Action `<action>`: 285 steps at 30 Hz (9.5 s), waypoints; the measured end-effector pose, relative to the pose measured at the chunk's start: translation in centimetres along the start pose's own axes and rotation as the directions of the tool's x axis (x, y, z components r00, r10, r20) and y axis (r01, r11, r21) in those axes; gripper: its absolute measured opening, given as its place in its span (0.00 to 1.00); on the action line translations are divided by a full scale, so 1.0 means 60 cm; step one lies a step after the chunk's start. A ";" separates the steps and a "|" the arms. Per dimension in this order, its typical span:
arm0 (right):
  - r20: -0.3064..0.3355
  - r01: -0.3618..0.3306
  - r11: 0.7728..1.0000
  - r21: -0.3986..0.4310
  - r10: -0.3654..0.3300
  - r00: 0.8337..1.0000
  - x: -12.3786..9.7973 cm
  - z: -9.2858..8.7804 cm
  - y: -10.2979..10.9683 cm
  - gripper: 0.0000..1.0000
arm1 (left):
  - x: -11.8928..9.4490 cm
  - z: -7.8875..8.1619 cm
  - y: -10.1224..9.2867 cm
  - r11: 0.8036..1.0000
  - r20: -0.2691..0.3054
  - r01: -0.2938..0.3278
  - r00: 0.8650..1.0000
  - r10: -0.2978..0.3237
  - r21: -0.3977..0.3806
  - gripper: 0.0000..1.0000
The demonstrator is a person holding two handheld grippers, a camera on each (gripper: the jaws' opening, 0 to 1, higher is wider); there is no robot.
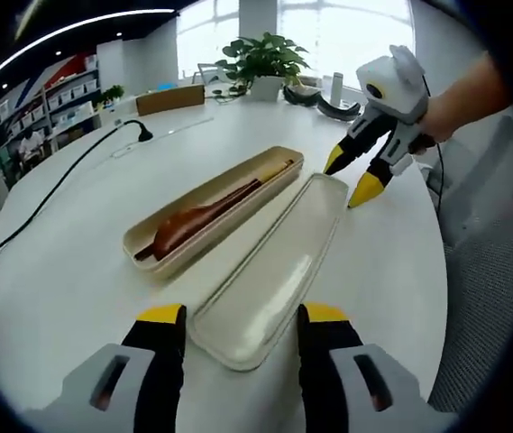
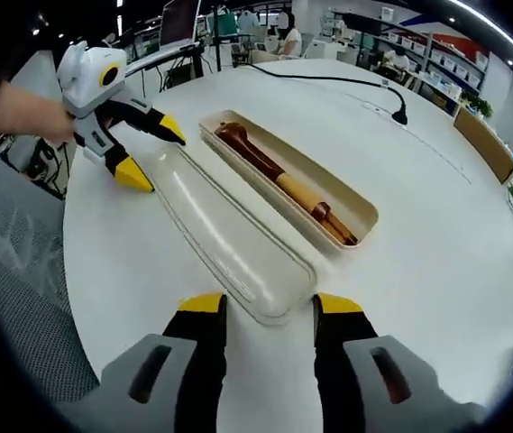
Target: Arrange the utensils inside the cutlery case until each visible utensil rests in its matching compartment.
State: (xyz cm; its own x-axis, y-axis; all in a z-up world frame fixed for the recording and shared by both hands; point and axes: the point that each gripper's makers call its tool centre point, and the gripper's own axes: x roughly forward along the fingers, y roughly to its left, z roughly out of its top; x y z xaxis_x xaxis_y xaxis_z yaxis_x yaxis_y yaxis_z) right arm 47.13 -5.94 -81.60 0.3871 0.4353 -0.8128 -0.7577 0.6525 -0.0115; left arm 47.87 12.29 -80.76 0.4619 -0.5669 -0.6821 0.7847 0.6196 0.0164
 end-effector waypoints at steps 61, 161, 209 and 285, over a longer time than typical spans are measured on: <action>-0.104 -0.103 0.933 -0.344 0.071 0.992 -0.021 -0.014 0.105 0.50 | -0.028 -0.042 -0.111 0.855 -0.209 0.352 0.933 -0.292 0.380 0.38; 0.152 -0.460 0.886 0.048 0.449 0.880 -0.075 0.007 0.139 0.05 | -0.019 -0.030 -0.081 0.857 -0.207 0.345 0.936 -0.285 0.382 0.25; 0.510 -0.595 0.355 0.721 0.308 0.803 -0.132 0.138 0.076 0.02 | -0.044 0.044 -0.038 0.828 -0.284 0.389 0.914 -0.291 0.403 0.42; 0.314 -0.365 0.338 0.868 0.198 0.929 -0.054 0.138 -0.109 0.08 | 0.074 0.131 0.045 0.762 -0.548 0.468 0.817 -0.180 0.448 0.40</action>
State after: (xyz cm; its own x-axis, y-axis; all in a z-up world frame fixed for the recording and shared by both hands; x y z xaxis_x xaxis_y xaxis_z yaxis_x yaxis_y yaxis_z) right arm 55.16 -6.47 -74.05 0.3741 0.7280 -0.5745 0.0588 0.5996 0.7981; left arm 55.26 7.18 -78.01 0.0101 -0.2772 -0.9608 0.9991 -0.0365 0.0211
